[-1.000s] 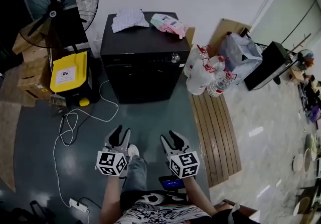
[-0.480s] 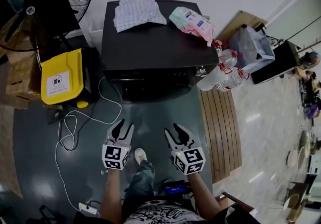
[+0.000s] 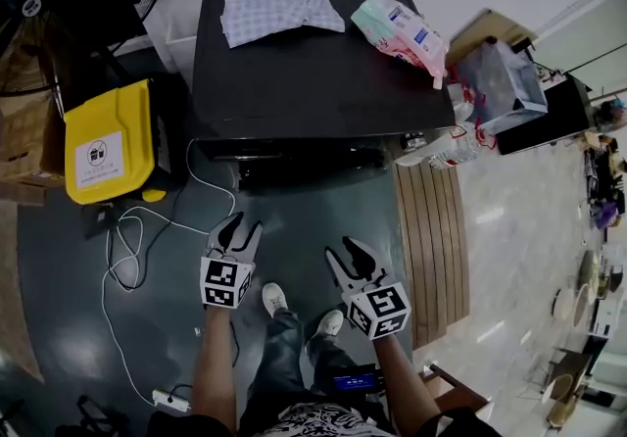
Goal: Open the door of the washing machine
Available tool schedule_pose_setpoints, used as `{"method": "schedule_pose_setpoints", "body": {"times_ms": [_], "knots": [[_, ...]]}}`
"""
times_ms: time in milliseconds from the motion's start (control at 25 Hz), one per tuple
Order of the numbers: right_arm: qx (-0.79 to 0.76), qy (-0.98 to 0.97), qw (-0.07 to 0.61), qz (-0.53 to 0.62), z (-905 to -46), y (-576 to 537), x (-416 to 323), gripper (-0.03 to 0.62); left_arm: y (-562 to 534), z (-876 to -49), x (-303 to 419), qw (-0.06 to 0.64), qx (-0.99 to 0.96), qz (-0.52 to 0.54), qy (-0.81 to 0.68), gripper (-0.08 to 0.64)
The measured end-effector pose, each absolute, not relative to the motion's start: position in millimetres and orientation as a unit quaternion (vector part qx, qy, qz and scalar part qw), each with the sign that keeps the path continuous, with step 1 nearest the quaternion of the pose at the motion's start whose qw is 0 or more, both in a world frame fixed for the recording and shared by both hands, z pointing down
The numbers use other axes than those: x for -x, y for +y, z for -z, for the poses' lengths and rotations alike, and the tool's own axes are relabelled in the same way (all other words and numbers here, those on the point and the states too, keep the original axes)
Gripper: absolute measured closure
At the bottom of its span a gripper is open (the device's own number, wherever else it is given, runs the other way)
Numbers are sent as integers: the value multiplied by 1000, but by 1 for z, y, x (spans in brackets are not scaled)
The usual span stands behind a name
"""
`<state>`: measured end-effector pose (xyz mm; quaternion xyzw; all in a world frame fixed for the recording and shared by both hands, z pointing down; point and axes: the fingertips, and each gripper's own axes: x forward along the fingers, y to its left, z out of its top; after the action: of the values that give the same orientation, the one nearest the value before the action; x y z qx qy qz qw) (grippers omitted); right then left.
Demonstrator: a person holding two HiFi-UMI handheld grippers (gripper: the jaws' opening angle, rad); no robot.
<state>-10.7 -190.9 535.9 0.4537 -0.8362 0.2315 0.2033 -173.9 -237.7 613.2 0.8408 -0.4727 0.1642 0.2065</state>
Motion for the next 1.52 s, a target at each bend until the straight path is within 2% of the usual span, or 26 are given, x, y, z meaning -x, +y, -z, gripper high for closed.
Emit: {"method": "schedule_pose_setpoints", "body": {"times_ms": [560,800,1160,1520], "knots": [[-463,-820,196,-274,-607,-213,9,428,-310,-717,169,203,-850,-215,-436,329],[-464,-809,171,-319,-625,-194,13,433,-323,-734,158,177,-866,-226,-409,311],[-464,-806,181,-320,-633,-174,5,437,-335,-743,141,163,-878,-270,-361,361],[-467,-804,180,-321,-630,-173,0,442,-329,-745,140,171,-870,-297,-354,372]]}}
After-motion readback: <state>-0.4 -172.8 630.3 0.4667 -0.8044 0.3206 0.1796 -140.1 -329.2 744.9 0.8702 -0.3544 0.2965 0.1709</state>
